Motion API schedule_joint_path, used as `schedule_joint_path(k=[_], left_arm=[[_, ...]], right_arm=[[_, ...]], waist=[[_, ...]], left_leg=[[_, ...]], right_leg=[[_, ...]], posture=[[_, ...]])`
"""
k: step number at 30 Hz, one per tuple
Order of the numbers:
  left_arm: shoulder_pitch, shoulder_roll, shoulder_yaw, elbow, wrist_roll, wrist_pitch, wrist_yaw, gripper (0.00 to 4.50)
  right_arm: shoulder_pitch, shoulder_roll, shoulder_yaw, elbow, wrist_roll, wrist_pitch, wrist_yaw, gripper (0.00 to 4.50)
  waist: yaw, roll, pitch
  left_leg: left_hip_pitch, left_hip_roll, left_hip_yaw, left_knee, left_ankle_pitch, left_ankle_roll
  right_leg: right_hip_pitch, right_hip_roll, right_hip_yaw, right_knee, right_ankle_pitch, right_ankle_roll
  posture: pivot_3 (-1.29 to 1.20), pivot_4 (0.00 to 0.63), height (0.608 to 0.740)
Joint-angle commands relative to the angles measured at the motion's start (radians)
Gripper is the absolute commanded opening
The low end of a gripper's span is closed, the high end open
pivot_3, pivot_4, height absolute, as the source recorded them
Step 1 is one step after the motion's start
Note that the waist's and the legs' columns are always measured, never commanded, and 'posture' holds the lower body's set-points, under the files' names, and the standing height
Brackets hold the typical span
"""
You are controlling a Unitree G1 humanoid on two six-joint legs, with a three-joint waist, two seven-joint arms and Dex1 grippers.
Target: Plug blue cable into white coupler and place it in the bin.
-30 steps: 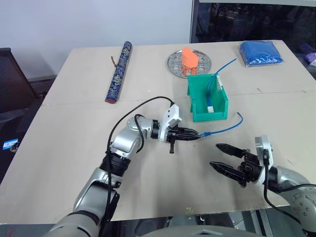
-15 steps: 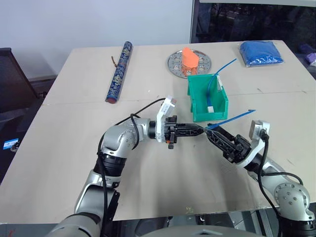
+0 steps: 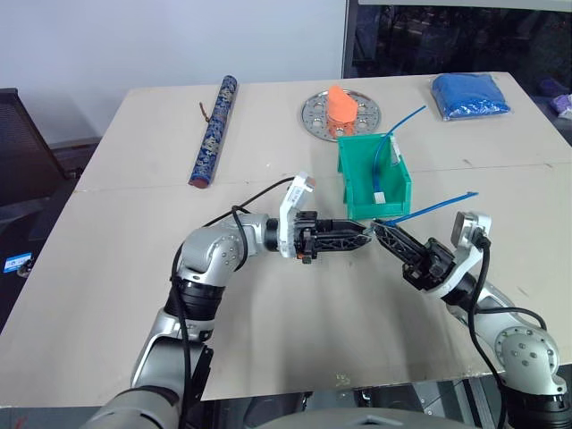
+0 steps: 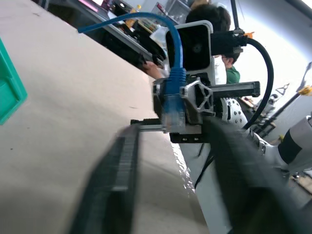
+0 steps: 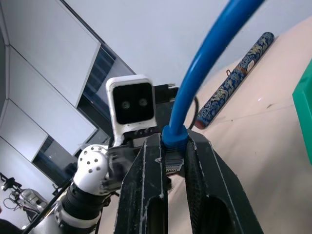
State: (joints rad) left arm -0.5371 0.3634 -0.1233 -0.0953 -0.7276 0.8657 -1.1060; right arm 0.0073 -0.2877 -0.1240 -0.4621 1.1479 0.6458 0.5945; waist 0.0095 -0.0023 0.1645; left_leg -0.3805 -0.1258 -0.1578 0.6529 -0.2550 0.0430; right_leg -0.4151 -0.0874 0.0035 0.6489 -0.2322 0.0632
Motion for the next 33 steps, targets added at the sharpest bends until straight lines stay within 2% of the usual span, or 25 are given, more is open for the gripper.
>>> schedule_joint_path(k=[1,2,5,8,10,12,14,17,22,26,33], left_arm=[[0.077,0.059,0.048,-0.208,-0.010,-0.019,0.061,4.22],[0.112,0.077,0.066,-0.278,-0.009,-0.038,0.085,4.40],[0.192,0.077,0.144,-0.441,-0.004,-0.087,0.213,4.40],[0.260,0.023,0.225,-0.578,0.205,-0.251,0.477,4.40],[0.309,-0.002,0.277,-0.646,0.309,-0.288,0.628,4.40],[0.407,-0.002,0.316,-0.705,0.412,-0.335,0.714,4.40],[0.575,-0.012,0.365,-0.753,0.499,-0.403,0.762,4.40],[0.810,-0.066,0.365,-0.737,0.564,-0.459,0.815,4.40],[0.955,-0.143,0.333,-0.692,0.603,-0.542,0.862,4.40],[0.973,-0.153,0.328,-0.610,0.611,-0.593,0.856,4.40],[0.897,-0.110,0.294,-0.434,0.638,-0.668,0.827,4.40]], right_arm=[[-0.015,-0.001,-0.015,-0.014,-0.011,-0.031,0.002,0.00],[-0.018,-0.005,-0.020,-0.007,-0.018,-0.036,0.005,0.00],[-0.020,-0.022,-0.028,0.010,-0.049,-0.052,0.026,0.00],[-0.025,-0.037,-0.029,0.033,-0.079,-0.070,0.055,0.00],[-0.025,-0.045,-0.022,0.047,-0.101,-0.078,0.078,0.00],[-0.029,-0.047,-0.022,0.063,-0.106,-0.078,0.092,0.00],[-0.041,-0.056,-0.013,0.082,-0.117,-0.073,0.113,0.00],[-0.066,-0.071,0.010,0.108,-0.150,-0.065,0.134,0.00],[-0.075,-0.067,0.011,0.118,-0.147,-0.053,0.139,0.00],[-0.062,-0.066,0.013,0.105,-0.143,-0.047,0.132,0.00],[-0.052,-0.062,0.011,0.096,-0.153,-0.048,0.121,0.00]], waist=[[-0.003,0.000,0.000],[-0.005,0.000,0.000],[0.001,0.000,0.000],[0.004,0.000,0.000],[0.006,0.000,0.000],[0.002,0.000,-0.001],[-0.001,0.000,-0.001],[0.005,-0.001,-0.001],[0.034,-0.003,-0.001],[0.031,-0.003,-0.001],[0.029,-0.003,-0.002]], left_leg=[[0.000,0.000,0.000,0.000,0.000,0.000],[-0.001,0.000,0.001,-0.001,0.000,0.000],[-0.001,0.000,0.002,-0.001,0.000,0.000],[0.000,0.000,0.004,-0.001,0.000,0.000],[0.000,0.000,0.007,-0.001,0.000,0.000],[0.001,0.001,0.009,-0.001,0.000,0.000],[0.002,0.002,0.013,-0.002,0.000,0.001],[0.002,0.003,0.015,-0.003,-0.001,0.002],[0.000,0.003,0.013,-0.001,-0.005,0.005],[0.001,0.003,0.015,0.000,-0.006,0.005],[0.001,0.004,0.014,-0.001,-0.005,0.006]], right_leg=[[-0.001,0.000,0.000,0.000,0.000,0.000],[-0.002,0.000,0.001,0.000,0.000,0.000],[-0.003,0.000,0.003,0.001,0.000,0.000],[-0.002,0.000,0.004,0.001,0.000,0.000],[-0.002,0.000,0.006,0.000,0.000,0.000],[-0.002,0.000,0.008,0.000,0.000,0.000],[-0.002,0.001,0.011,0.000,0.000,-0.001],[-0.003,0.002,0.013,-0.001,0.001,-0.001],[-0.002,0.002,0.009,-0.003,0.001,-0.001],[-0.001,0.001,0.010,-0.004,0.002,0.000],[-0.002,0.002,0.009,-0.004,0.002,0.000]], posture=[[0.00,0.150,0.740],[0.00,0.150,0.740],[0.00,0.150,0.740],[0.00,0.150,0.740],[0.00,0.150,0.740],[0.00,0.150,0.740],[0.00,0.150,0.740],[0.00,0.150,0.740],[0.00,0.150,0.740],[0.00,0.150,0.740],[0.00,0.150,0.740]])
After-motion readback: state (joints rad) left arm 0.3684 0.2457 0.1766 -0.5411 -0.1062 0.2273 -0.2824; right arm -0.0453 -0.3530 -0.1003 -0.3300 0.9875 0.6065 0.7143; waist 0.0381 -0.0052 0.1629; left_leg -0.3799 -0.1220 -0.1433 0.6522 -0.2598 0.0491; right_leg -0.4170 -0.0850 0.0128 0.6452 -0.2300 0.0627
